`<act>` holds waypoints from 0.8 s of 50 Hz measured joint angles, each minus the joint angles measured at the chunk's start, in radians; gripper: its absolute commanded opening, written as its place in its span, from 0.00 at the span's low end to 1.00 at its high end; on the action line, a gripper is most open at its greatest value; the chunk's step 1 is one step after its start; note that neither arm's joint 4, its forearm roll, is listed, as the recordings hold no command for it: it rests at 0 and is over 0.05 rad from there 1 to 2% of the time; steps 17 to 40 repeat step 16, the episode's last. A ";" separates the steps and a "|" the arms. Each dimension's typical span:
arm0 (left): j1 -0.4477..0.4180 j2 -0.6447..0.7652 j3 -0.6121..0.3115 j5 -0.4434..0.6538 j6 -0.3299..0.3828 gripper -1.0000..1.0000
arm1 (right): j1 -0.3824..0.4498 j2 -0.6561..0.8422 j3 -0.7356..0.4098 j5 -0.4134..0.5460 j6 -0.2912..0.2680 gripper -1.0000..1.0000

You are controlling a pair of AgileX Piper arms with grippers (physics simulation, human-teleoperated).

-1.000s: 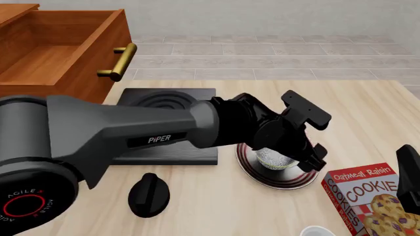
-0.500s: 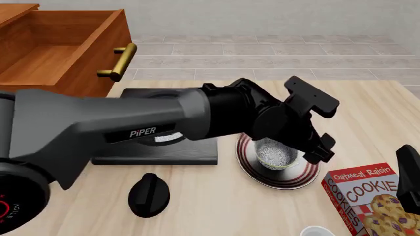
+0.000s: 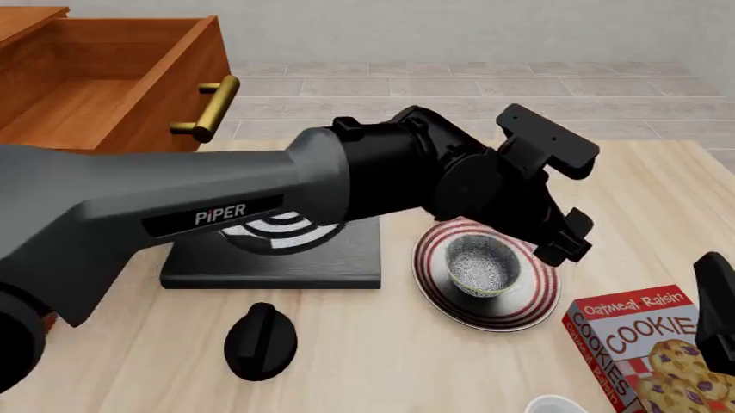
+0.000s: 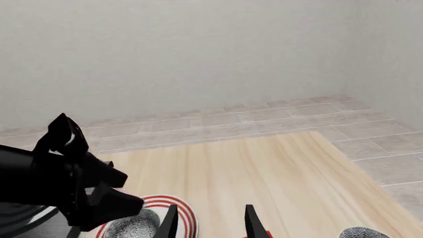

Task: Pick the akita bowl in the top layer of the wooden cabinet and place it on the plate.

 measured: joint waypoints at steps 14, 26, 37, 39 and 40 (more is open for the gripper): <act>0.003 -0.035 -0.018 0.028 -0.004 1.00 | 0.001 0.000 -0.001 0.000 -0.004 1.00; 0.005 -0.039 -0.019 0.030 -0.002 1.00 | 0.001 0.000 -0.001 0.000 -0.005 1.00; 0.005 -0.039 -0.019 0.030 -0.002 1.00 | 0.001 0.000 -0.001 0.000 -0.005 1.00; 0.005 -0.039 -0.019 0.030 -0.002 1.00 | 0.001 0.000 -0.001 0.000 -0.005 1.00; 0.005 -0.039 -0.019 0.030 -0.002 1.00 | 0.001 0.000 -0.001 0.000 -0.005 1.00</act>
